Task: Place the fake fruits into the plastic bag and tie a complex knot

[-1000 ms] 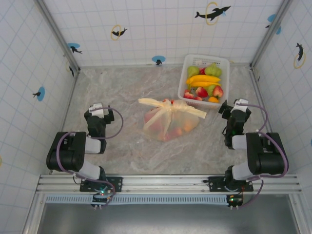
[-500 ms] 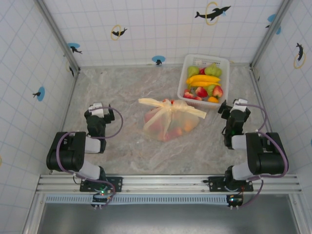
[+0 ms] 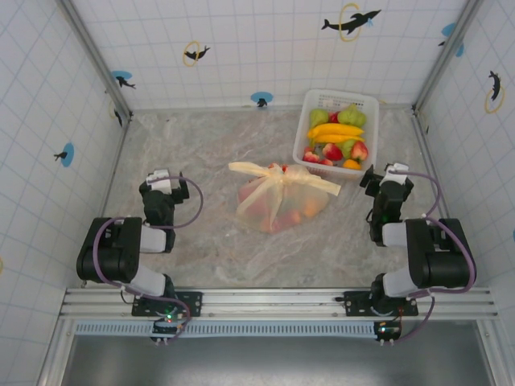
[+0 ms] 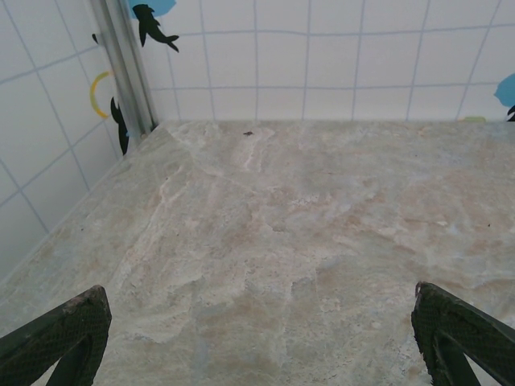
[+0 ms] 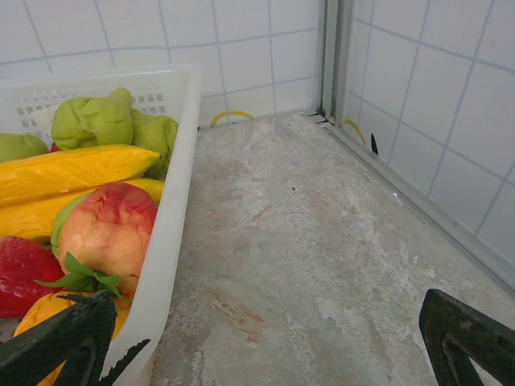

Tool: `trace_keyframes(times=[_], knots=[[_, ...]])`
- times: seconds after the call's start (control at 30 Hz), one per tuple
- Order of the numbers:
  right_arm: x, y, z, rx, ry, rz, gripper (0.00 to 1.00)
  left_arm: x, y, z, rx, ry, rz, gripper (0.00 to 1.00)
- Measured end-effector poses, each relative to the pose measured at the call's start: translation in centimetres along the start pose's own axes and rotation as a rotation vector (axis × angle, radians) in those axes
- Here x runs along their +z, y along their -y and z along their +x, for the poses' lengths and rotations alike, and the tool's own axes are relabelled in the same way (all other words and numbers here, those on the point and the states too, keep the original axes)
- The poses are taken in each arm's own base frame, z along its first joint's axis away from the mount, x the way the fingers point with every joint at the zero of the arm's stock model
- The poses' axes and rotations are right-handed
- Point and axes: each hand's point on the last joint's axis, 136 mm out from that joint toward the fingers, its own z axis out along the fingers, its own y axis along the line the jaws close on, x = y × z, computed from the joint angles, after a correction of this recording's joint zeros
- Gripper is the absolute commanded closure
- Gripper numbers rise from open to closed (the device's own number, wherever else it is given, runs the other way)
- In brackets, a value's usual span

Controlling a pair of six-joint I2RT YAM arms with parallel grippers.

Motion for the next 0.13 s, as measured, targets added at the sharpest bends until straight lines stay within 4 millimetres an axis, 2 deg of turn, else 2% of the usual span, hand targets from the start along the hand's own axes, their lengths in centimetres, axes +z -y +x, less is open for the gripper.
trace_keyframes(times=[0.13], knots=[[0.01,-0.01,-0.04,-0.003,0.001,0.000,0.00,0.00,0.00,0.00,0.000,0.000,0.000,0.02]])
